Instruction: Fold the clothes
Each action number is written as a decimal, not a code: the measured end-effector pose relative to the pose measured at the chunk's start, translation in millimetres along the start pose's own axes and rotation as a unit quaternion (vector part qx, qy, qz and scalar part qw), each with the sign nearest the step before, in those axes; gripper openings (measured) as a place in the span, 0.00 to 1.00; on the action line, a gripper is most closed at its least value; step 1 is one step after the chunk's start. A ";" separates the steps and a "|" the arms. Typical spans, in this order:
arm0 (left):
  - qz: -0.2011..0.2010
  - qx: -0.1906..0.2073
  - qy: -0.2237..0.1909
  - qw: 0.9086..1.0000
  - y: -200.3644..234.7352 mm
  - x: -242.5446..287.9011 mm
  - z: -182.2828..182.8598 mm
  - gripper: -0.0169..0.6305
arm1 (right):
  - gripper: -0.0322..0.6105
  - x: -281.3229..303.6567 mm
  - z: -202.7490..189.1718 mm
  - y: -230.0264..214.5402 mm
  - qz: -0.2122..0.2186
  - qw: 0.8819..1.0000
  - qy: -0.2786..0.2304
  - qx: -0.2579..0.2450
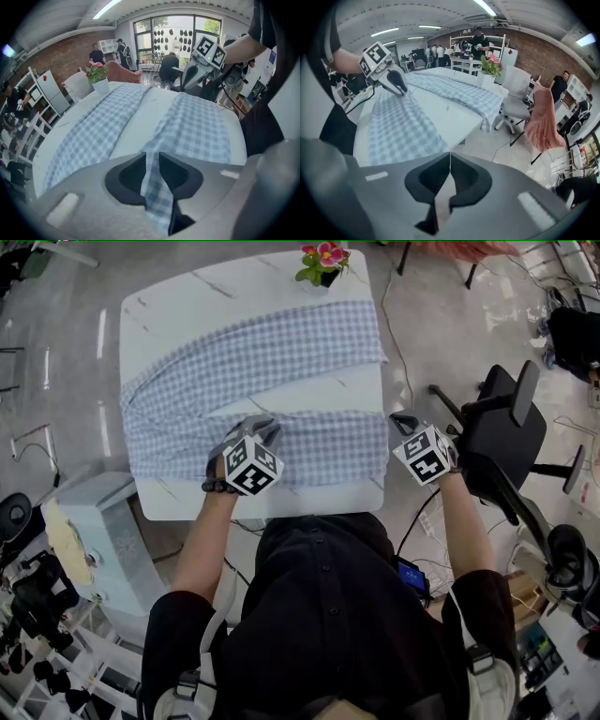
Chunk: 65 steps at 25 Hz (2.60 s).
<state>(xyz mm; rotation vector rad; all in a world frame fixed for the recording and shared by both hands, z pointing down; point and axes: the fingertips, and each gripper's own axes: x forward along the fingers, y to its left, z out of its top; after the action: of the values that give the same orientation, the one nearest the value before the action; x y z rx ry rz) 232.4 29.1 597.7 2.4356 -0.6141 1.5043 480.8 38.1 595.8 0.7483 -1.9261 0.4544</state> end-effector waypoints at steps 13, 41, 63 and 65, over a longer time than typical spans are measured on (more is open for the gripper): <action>0.063 -0.076 -0.038 0.994 9.8 -66.4 -58.1 0.24 | 0.06 3.0 34.7 69.7 0.016 0.998 -0.019 -0.059; 0.032 -0.105 0.005 0.994 129.4 -210.3 -405.1 0.21 | 0.13 132.9 337.1 430.8 0.116 0.981 -0.062 -0.144; -0.040 -0.034 0.005 0.999 127.1 -150.8 -442.9 0.28 | 0.19 178.1 339.9 478.4 0.143 0.973 -0.013 -0.183; -0.047 -0.024 0.003 0.999 126.9 -145.3 -440.7 0.27 | 0.19 177.8 338.4 477.4 0.138 0.974 -0.011 -0.181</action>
<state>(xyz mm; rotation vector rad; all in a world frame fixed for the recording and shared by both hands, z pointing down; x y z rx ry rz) -234.8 122.1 664.5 2.3884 -0.5209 1.4433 -123.1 134.4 605.7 0.2514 -2.0668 0.2499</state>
